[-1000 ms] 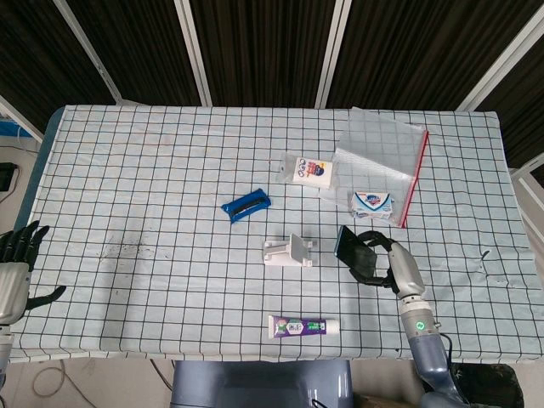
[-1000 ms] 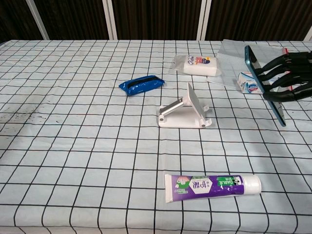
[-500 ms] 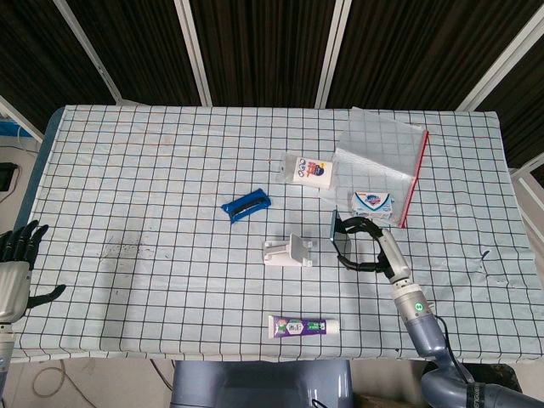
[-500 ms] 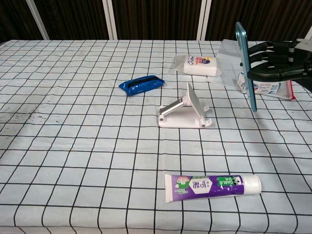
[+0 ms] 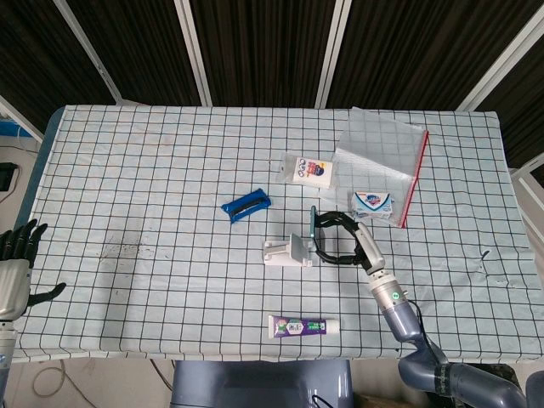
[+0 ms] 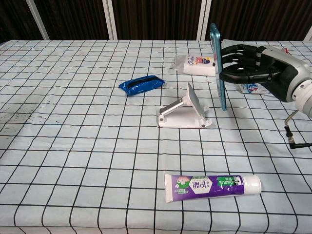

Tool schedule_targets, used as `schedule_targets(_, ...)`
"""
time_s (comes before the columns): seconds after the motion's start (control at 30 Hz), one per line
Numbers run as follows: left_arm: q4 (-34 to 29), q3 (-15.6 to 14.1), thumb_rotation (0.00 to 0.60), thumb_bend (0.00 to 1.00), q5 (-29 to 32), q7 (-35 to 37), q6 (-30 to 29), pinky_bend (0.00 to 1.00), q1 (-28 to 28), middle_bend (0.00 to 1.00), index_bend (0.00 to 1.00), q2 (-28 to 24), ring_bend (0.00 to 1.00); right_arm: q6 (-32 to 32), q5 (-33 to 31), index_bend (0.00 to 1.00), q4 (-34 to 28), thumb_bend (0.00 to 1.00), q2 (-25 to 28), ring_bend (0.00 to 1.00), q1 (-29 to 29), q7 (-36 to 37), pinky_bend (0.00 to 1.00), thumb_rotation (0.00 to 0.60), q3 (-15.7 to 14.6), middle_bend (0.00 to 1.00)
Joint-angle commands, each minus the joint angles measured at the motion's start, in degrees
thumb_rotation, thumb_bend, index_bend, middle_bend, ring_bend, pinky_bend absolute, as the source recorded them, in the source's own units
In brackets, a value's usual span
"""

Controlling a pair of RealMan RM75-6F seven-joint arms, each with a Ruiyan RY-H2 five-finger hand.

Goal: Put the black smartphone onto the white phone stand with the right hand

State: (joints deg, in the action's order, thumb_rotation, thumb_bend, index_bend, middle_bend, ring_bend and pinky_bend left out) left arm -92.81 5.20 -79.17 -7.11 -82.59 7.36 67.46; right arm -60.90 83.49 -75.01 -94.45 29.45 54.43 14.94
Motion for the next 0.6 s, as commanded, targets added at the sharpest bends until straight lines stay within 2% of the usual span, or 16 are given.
schedule_targets(0.03, -0.02, 0.04, 0.6, 0.0, 0.17, -0.08, 0.1, 0.0, 0.04, 0.0, 0.0, 0.02, 0.0, -0.42, 0.45, 0.51, 1.15, 0.48, -1.18, 0.33, 0.82, 1.61, 0.21, 0.6, -0.61, 0.55)
schedule_targets(0.6, -0.21, 0.13, 0.6, 0.0, 0.95, -0.01, 0.68, 0.0, 0.16, 0.0, 0.0, -0.05, 0.0, -0.92, -0.29, 0.51, 4.92, 0.48, -4.57, 0.33, 2.74, 3.84, 0.21, 0.6, -1.59, 0.55)
